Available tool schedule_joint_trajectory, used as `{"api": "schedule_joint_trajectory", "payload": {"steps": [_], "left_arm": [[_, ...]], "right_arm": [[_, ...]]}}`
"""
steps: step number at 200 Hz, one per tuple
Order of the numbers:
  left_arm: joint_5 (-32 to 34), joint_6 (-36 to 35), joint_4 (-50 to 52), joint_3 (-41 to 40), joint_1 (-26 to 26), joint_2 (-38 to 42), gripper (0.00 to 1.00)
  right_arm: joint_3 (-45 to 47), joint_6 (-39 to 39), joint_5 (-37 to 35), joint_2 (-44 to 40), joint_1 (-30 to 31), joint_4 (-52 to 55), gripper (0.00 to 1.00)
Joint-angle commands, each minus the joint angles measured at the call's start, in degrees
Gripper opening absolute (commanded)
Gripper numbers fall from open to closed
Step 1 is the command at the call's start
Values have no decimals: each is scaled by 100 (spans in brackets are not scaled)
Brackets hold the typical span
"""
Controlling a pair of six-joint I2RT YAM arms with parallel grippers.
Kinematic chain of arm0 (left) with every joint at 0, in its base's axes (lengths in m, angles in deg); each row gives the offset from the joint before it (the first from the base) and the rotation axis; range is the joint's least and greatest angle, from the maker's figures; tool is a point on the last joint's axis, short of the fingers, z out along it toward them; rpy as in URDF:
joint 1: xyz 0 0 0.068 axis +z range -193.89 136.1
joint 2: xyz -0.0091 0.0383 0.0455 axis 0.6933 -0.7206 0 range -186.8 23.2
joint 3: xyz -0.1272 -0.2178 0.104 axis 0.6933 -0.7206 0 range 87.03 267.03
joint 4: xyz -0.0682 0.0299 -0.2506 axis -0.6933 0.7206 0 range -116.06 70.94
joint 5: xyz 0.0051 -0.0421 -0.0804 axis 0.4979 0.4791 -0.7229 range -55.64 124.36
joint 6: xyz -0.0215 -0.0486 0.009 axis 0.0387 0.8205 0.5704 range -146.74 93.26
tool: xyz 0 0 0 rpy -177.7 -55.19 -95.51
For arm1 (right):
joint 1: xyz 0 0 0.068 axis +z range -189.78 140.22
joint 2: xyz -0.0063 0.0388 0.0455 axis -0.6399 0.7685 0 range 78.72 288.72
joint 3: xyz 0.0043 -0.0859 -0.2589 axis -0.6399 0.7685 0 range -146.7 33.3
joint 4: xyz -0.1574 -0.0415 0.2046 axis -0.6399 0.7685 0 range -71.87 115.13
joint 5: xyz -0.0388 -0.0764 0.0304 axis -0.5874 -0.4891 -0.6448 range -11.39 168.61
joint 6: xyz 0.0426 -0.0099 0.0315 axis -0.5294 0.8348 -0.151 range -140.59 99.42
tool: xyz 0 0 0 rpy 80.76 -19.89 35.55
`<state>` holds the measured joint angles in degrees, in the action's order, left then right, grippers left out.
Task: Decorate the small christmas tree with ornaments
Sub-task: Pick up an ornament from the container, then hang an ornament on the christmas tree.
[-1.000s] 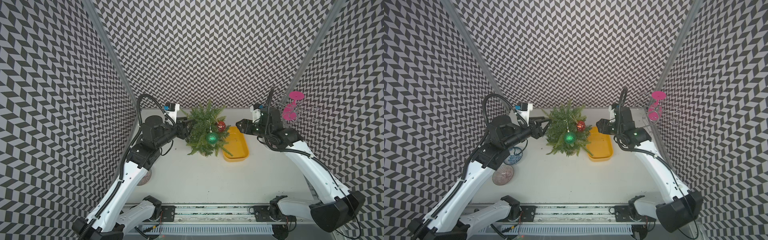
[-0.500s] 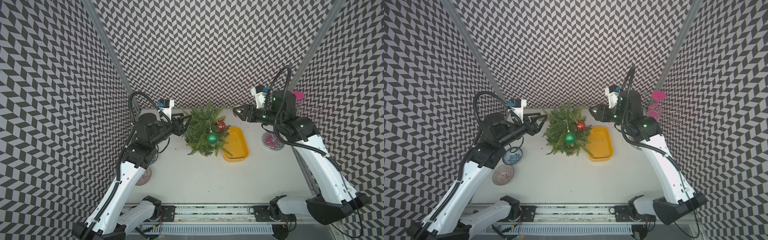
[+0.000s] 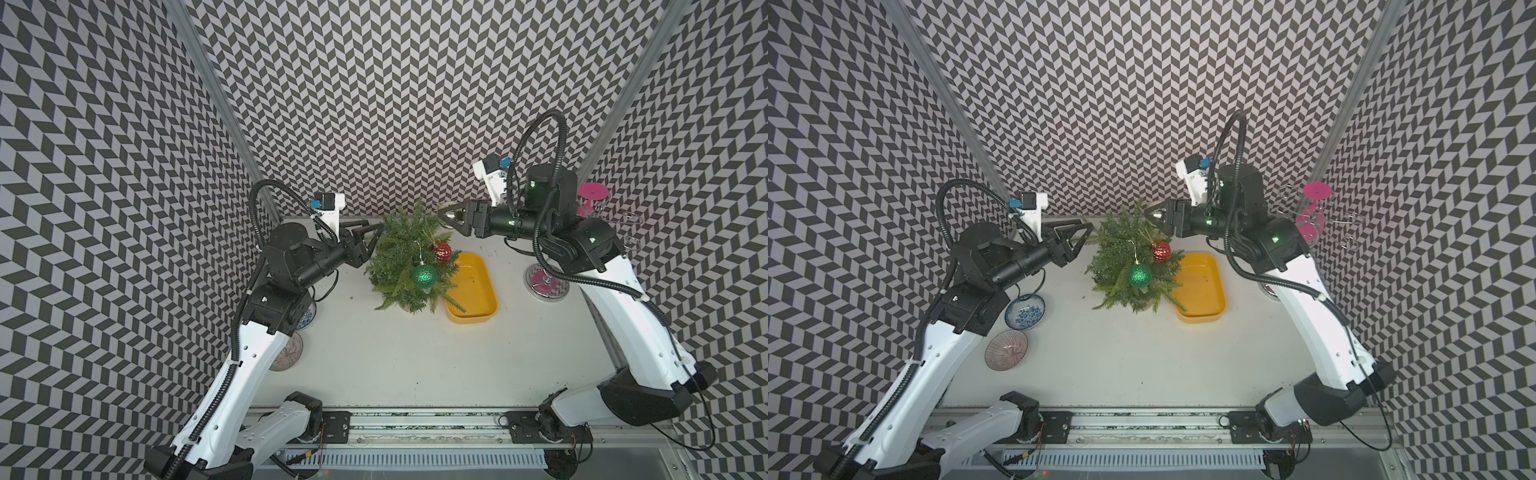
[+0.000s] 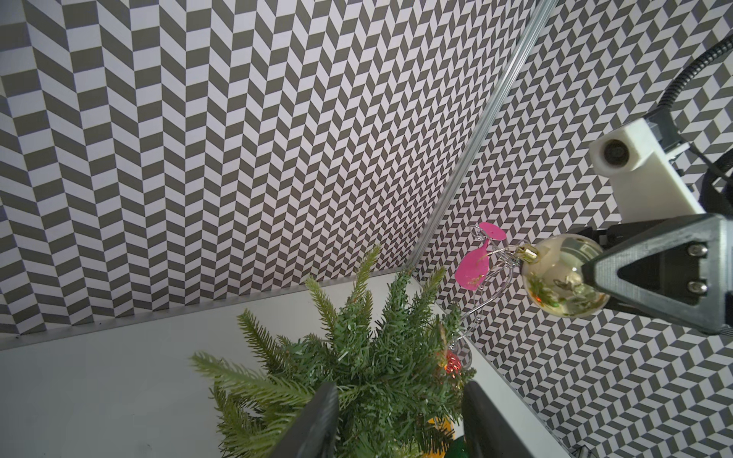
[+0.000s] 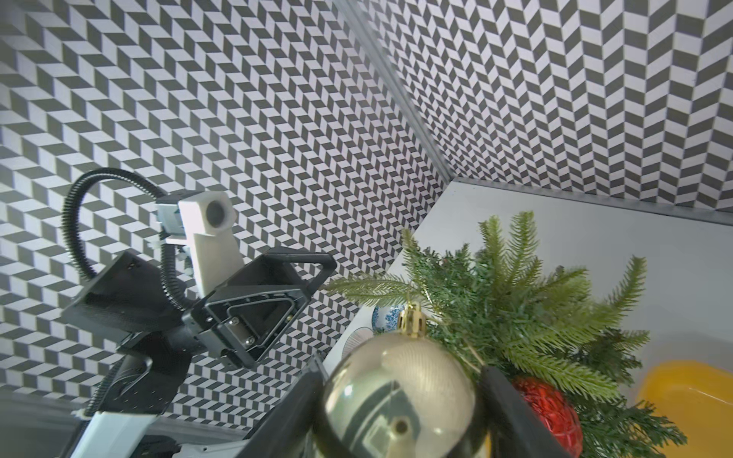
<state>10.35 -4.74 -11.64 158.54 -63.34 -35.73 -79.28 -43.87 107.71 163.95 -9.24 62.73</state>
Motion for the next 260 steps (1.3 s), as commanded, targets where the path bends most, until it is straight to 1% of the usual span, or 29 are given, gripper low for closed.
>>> {"api": "schedule_joint_trajectory", "payload": {"steps": [1, 60, 119, 148, 197, 215, 235, 260], "left_arm": [[-153, 203, -222, 215, 85, -4, 51], [-49, 377, -157, 127, 365, 187, 51], [-601, 585, -710, -298, 477, 347, 51], [-715, 617, -809, -370, 485, 331, 51], [-969, 632, -1022, -384, 488, 121, 51], [-1040, 637, -1085, -349, 490, 37, 51], [-1031, 606, -1116, -313, 486, -43, 51], [-875, 609, -1073, -231, 485, -147, 51]], "right_arm": [[-271, -82, 244, 170, 152, -352, 60], [-631, -176, 459, 537, 498, -475, 60], [-563, -255, 686, 694, 700, -661, 60], [-555, -294, 804, 769, 748, -732, 60], [-507, -361, 832, 894, 770, -874, 60], [-529, -362, 739, 932, 769, -867, 60], [-557, -365, 712, 989, 773, -860, 60], [-642, -328, 448, 1051, 767, -794, 60]]}}
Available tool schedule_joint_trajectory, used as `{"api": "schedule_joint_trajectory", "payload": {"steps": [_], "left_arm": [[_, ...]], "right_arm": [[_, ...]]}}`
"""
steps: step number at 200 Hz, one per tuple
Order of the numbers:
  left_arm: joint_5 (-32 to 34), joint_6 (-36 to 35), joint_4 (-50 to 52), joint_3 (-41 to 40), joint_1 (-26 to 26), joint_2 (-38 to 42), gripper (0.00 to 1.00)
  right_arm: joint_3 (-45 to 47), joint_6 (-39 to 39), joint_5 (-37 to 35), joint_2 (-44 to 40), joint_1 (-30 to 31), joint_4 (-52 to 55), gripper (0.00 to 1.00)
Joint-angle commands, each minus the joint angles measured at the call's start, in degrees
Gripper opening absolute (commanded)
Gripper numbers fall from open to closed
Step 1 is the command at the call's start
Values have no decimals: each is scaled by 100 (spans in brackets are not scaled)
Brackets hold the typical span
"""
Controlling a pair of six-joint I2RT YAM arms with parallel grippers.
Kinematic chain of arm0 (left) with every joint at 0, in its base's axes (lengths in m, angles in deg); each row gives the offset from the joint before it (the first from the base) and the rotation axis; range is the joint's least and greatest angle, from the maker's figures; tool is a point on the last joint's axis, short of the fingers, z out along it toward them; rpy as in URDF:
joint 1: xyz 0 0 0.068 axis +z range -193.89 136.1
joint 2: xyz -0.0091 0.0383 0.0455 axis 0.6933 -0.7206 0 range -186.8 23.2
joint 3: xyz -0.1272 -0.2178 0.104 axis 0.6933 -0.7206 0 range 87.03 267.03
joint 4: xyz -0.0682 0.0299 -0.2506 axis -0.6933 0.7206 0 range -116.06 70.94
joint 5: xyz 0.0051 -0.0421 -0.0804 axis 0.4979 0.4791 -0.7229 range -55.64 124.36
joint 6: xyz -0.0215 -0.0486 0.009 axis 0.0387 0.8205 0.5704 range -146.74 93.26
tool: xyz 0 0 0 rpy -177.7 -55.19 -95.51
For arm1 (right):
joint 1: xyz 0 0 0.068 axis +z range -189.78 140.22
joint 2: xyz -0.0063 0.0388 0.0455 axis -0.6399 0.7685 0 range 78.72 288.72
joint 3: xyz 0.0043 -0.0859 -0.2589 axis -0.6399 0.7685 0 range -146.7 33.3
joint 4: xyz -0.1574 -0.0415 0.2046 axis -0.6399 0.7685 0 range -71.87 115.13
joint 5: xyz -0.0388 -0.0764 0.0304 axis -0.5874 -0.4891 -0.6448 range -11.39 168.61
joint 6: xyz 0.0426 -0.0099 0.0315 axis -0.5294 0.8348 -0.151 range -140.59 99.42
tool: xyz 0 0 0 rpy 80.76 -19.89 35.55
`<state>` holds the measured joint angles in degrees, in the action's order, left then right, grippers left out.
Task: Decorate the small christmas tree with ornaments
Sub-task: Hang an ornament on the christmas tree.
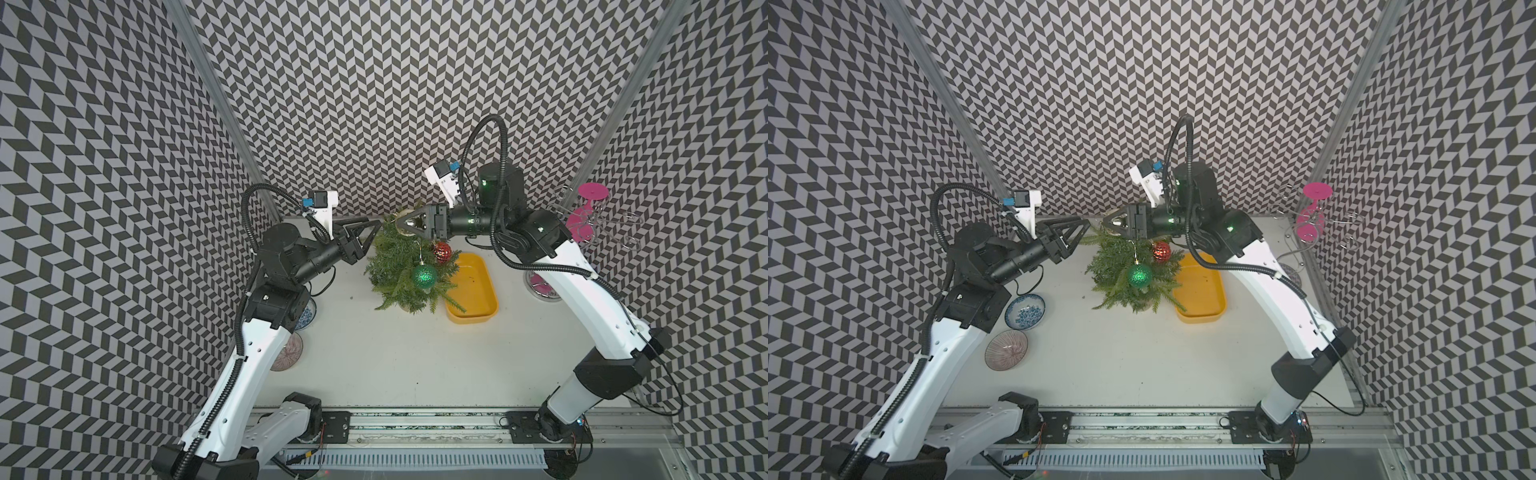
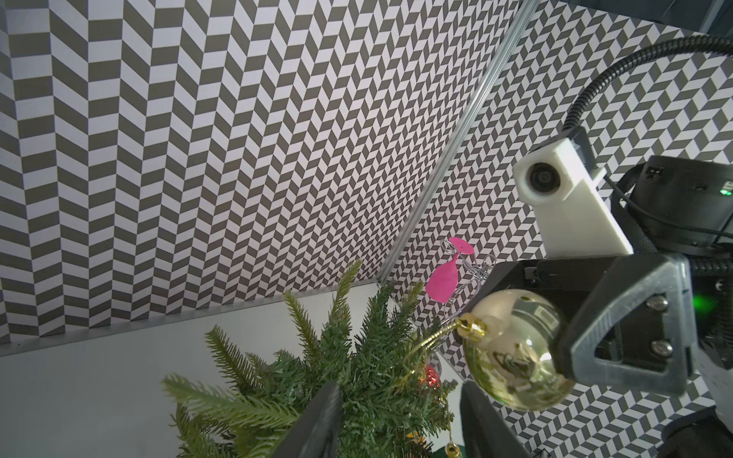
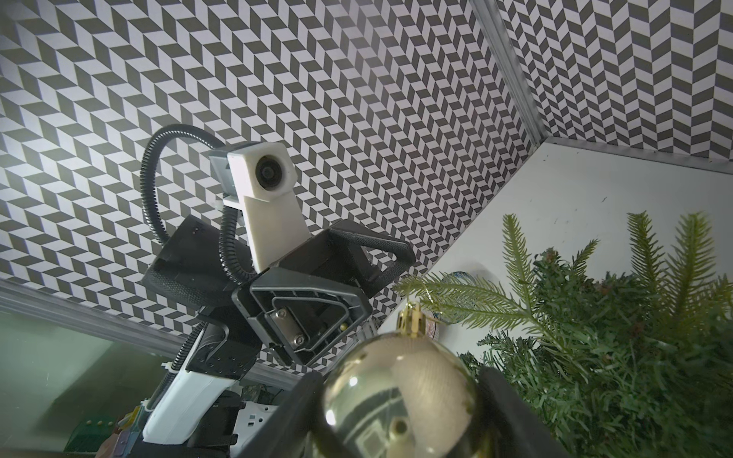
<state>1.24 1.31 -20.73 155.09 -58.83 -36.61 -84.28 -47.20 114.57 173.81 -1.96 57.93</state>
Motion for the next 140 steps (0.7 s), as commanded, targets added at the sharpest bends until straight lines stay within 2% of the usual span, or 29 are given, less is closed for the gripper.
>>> {"api": "schedule_joint_trajectory", "payload": {"steps": [1, 56, 140], "left_arm": [[40, -4, -155, 122, 39, -63, 51], [148, 38, -130, 285, 35, -276, 51], [319, 99, 19, 507, 36, -452, 51]], "right_arm": [[-151, 6, -252, 68, 40, -305, 60], [-690, 360, -1106, 417, 41, 50, 60], [-1147, 660, -1644, 796, 48, 274, 59]]}}
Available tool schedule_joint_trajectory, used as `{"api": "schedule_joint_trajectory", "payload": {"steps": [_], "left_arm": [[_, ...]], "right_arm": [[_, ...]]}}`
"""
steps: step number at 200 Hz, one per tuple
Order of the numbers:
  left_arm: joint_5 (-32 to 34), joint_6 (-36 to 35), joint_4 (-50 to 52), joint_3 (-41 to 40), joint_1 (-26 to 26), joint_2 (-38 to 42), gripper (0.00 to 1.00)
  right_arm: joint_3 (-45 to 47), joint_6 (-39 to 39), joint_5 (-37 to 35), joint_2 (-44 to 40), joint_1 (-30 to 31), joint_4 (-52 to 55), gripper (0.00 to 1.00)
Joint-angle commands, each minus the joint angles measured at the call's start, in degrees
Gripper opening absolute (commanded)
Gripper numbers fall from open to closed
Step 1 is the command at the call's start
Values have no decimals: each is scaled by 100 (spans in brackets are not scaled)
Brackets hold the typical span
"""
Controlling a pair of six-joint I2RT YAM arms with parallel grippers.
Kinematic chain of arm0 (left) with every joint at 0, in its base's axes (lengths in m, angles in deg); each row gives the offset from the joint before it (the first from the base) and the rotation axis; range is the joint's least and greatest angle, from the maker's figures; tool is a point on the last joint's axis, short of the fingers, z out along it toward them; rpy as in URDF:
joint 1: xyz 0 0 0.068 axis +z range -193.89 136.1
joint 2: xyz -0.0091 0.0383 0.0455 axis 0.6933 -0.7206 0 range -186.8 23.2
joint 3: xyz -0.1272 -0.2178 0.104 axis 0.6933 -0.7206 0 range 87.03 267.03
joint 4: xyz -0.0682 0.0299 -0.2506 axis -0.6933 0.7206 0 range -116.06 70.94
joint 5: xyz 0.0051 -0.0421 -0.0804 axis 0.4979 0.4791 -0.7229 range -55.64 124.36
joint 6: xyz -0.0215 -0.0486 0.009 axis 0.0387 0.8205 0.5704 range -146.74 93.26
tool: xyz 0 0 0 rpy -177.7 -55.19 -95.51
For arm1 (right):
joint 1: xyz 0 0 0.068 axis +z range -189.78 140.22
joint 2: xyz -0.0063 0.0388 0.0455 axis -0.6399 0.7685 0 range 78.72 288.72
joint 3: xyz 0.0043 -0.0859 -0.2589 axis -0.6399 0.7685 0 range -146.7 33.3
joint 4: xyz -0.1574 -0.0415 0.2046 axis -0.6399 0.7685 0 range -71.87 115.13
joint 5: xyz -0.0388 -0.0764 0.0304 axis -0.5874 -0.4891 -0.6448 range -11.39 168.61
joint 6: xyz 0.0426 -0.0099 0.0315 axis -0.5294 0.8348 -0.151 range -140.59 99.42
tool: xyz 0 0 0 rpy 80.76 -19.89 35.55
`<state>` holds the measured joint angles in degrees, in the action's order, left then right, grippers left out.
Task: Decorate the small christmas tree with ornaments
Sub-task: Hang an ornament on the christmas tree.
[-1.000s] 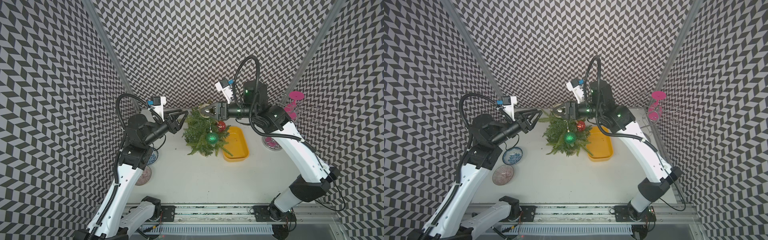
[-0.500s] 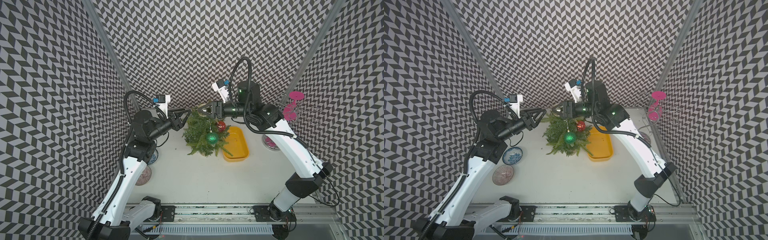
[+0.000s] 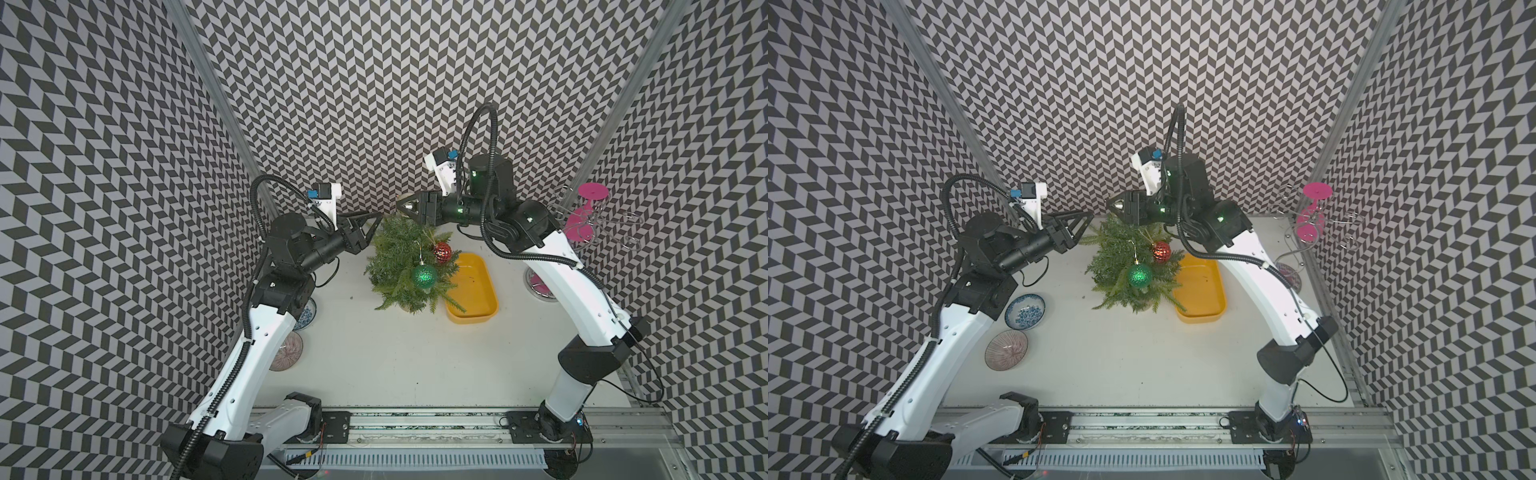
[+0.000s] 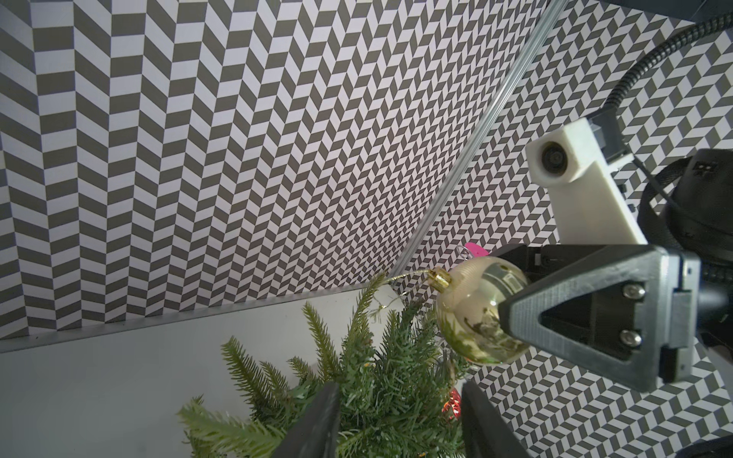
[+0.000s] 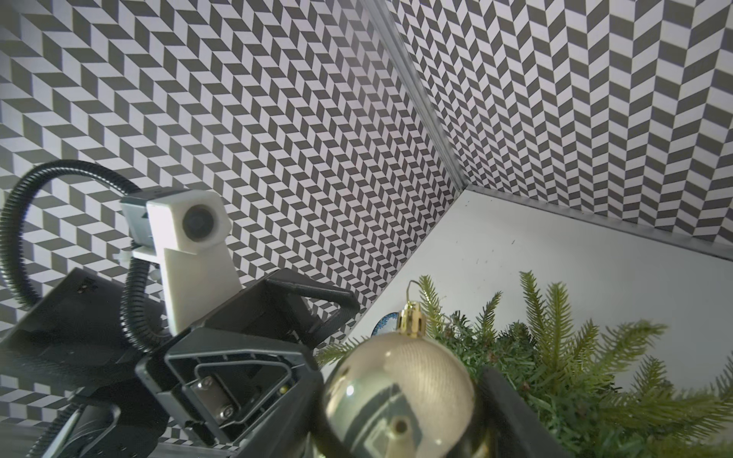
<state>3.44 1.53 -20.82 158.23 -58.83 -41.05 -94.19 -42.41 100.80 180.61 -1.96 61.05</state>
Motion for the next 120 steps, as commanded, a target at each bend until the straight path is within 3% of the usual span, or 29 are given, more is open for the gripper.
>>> {"api": "schedule_joint_trajectory", "payload": {"steps": [1, 120], "left_arm": [[101, 79, 29, 192, 35, -9, 51], [121, 87, 27, 149, 35, -5, 51]], "right_arm": [[-160, 184, -272, 118, 44, -38, 59], [-78, 449, -527, 174, 190, 226, 59]]}}
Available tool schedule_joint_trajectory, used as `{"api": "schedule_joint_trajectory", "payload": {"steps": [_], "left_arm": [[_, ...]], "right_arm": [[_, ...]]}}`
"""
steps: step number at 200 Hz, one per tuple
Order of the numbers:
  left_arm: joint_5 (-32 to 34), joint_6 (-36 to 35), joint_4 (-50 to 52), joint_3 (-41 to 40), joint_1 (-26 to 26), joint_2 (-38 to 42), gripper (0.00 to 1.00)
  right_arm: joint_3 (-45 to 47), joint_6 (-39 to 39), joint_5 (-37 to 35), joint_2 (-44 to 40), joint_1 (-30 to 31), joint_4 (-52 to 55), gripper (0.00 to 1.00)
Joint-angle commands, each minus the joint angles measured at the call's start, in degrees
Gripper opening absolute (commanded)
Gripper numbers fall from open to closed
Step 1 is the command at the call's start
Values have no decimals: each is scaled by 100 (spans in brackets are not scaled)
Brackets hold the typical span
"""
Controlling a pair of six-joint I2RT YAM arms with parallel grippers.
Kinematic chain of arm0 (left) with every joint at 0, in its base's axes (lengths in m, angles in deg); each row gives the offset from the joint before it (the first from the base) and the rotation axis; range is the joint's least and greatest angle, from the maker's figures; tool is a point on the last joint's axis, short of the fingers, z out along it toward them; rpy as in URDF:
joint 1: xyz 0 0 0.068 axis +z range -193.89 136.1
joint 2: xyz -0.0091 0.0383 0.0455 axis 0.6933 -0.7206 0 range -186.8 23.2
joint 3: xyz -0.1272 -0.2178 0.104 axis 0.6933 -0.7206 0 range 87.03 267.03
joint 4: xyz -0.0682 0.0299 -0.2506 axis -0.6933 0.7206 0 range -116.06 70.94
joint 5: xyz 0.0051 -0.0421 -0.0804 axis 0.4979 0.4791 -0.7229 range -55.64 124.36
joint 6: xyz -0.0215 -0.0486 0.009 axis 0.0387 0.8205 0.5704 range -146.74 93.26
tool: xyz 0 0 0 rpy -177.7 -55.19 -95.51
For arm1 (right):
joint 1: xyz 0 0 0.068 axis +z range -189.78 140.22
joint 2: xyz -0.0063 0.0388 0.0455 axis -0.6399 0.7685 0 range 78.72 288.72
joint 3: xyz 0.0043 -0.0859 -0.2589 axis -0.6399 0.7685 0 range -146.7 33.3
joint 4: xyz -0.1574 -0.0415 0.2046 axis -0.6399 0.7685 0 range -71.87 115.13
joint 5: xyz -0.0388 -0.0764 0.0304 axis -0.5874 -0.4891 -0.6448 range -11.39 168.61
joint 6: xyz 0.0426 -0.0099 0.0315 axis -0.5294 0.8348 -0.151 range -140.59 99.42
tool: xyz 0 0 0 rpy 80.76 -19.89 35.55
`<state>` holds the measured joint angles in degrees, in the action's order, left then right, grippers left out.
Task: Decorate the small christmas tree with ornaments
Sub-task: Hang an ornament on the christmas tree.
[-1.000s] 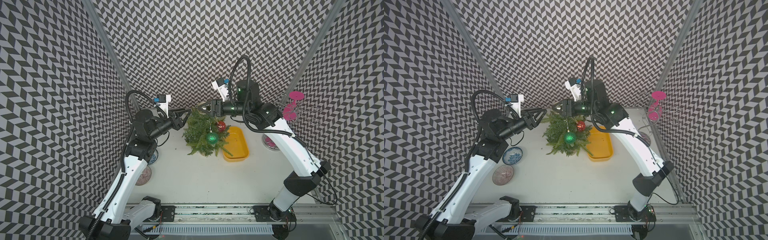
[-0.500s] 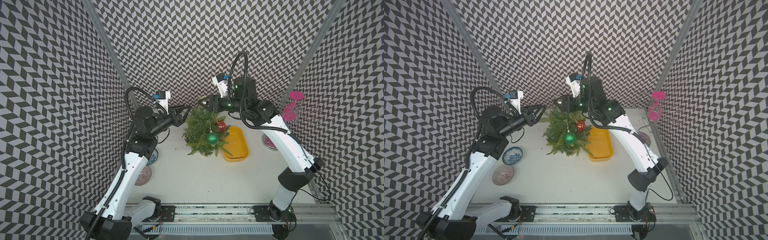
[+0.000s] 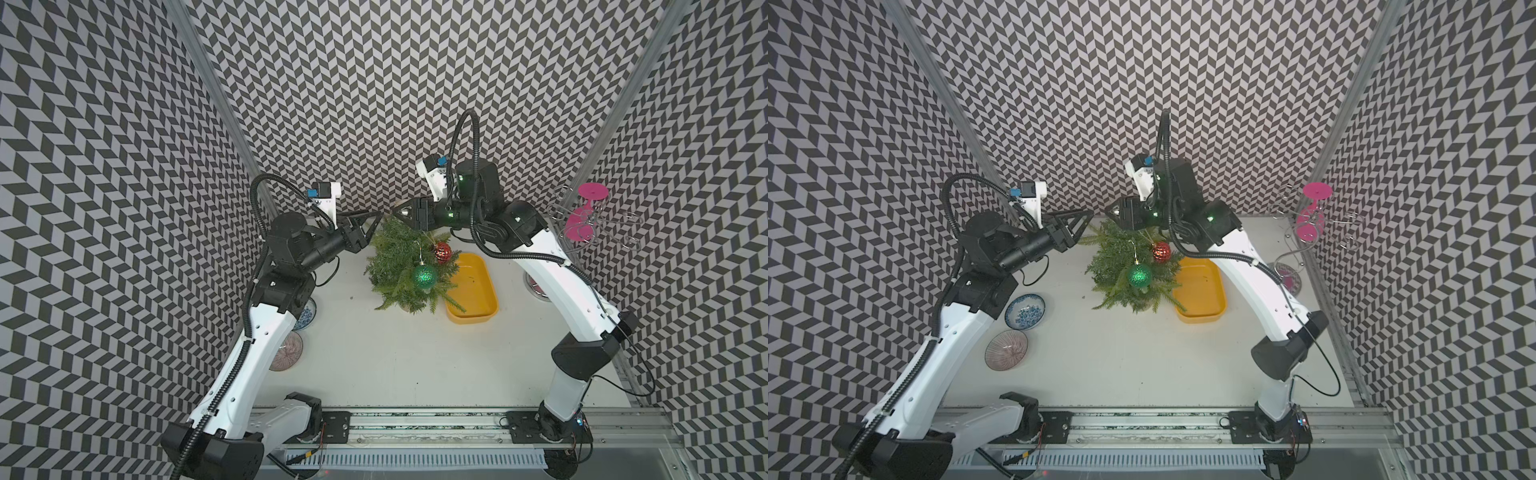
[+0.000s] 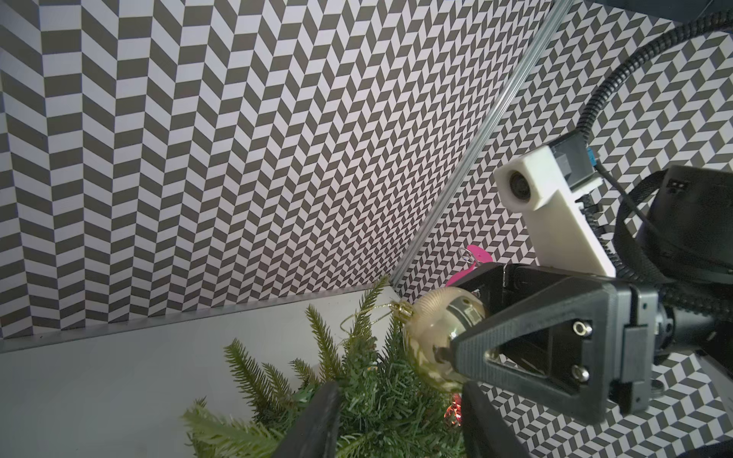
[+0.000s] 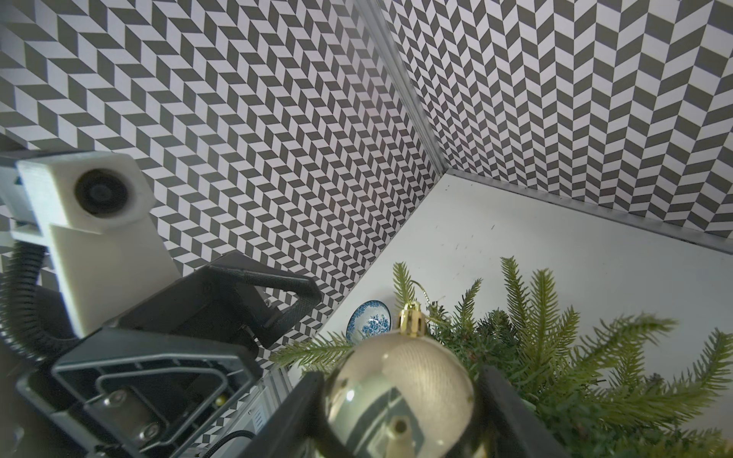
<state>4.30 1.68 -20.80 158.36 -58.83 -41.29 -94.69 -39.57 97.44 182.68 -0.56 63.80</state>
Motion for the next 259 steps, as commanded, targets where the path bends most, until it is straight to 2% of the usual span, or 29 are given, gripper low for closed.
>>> {"api": "schedule_joint_trajectory", "payload": {"steps": [1, 259], "left_arm": [[36, 74, 22, 136, 35, 22, 51], [-8, 218, -56, 45, 35, 24, 51]], "right_arm": [[-26, 170, -193, -34, 50, -50, 59], [40, 957, -1364, -333, 578, 601, 59]]}}
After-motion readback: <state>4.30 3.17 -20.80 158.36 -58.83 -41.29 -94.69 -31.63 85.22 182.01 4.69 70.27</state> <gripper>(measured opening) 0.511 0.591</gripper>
